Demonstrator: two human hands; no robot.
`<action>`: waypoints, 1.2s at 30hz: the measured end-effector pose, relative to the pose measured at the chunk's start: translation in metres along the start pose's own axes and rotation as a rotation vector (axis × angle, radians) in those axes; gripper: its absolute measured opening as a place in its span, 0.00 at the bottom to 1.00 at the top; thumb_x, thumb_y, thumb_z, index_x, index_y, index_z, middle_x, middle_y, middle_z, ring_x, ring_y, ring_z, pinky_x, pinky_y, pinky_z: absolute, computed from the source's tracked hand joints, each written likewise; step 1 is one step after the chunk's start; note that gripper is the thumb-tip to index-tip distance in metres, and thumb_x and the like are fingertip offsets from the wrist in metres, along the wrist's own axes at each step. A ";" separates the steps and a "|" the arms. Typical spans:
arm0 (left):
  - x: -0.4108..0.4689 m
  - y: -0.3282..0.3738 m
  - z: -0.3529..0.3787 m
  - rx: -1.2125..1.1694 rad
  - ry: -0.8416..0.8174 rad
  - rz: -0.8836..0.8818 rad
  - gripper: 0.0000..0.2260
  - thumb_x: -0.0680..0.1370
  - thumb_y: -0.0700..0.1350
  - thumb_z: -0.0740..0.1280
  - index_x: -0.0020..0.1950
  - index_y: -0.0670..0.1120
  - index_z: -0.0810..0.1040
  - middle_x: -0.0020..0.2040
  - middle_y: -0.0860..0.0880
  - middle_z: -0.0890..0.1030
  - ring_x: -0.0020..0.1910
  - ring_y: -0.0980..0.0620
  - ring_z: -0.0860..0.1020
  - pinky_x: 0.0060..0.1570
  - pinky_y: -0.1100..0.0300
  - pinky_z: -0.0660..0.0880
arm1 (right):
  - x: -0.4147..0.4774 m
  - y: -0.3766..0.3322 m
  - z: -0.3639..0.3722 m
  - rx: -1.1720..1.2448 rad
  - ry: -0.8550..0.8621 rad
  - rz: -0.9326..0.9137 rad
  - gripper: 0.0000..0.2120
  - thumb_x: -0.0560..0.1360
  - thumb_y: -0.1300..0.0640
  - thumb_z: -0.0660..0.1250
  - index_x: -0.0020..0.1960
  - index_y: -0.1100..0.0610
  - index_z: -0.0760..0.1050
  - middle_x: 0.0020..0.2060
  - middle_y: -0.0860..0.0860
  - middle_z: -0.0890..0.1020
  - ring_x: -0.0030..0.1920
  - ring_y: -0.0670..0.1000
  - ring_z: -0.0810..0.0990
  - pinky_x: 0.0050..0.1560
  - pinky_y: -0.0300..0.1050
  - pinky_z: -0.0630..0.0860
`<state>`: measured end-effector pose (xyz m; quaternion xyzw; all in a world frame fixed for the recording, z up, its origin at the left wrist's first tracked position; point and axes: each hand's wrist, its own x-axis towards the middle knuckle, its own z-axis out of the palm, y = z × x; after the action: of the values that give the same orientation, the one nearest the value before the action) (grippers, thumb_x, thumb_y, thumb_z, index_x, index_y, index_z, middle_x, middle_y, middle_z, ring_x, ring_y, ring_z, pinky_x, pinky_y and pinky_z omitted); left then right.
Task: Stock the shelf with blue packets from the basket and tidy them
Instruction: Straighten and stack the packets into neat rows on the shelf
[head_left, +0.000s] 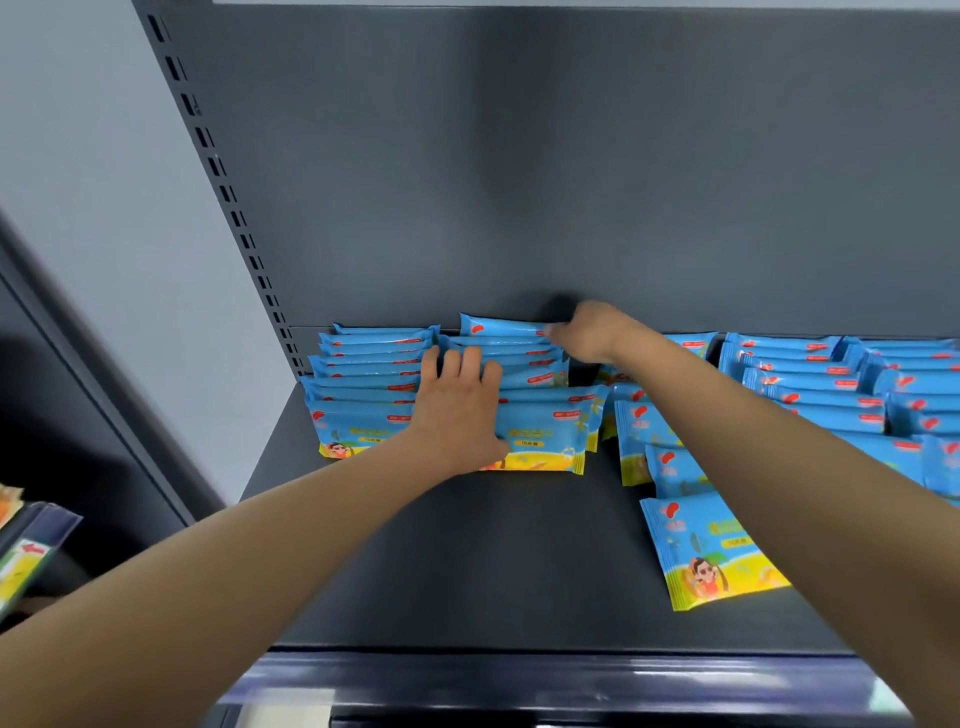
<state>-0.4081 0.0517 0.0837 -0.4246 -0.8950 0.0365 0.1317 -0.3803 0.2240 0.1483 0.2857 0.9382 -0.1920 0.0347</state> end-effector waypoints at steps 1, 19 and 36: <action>0.000 -0.001 0.001 0.000 -0.002 -0.011 0.34 0.66 0.63 0.65 0.64 0.44 0.62 0.63 0.44 0.65 0.62 0.44 0.65 0.70 0.44 0.52 | -0.003 0.002 0.002 0.131 -0.134 0.083 0.28 0.79 0.44 0.58 0.69 0.64 0.65 0.58 0.58 0.76 0.57 0.58 0.75 0.55 0.50 0.71; 0.001 -0.017 0.004 0.112 -0.081 0.007 0.52 0.65 0.66 0.69 0.75 0.45 0.44 0.74 0.39 0.54 0.73 0.39 0.56 0.71 0.42 0.44 | 0.001 -0.006 0.031 0.953 -0.094 0.227 0.12 0.77 0.49 0.62 0.47 0.58 0.75 0.52 0.56 0.81 0.52 0.55 0.80 0.60 0.53 0.75; 0.021 -0.028 -0.005 -0.011 -0.363 -0.039 0.57 0.63 0.73 0.64 0.75 0.43 0.38 0.76 0.36 0.46 0.75 0.39 0.43 0.69 0.41 0.34 | 0.000 -0.008 0.017 1.131 -0.117 0.324 0.21 0.78 0.46 0.60 0.64 0.59 0.70 0.60 0.57 0.77 0.58 0.57 0.77 0.62 0.55 0.74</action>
<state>-0.4404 0.0501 0.0978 -0.3942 -0.9124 0.1051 -0.0339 -0.3858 0.2116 0.1348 0.3882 0.6310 -0.6703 -0.0425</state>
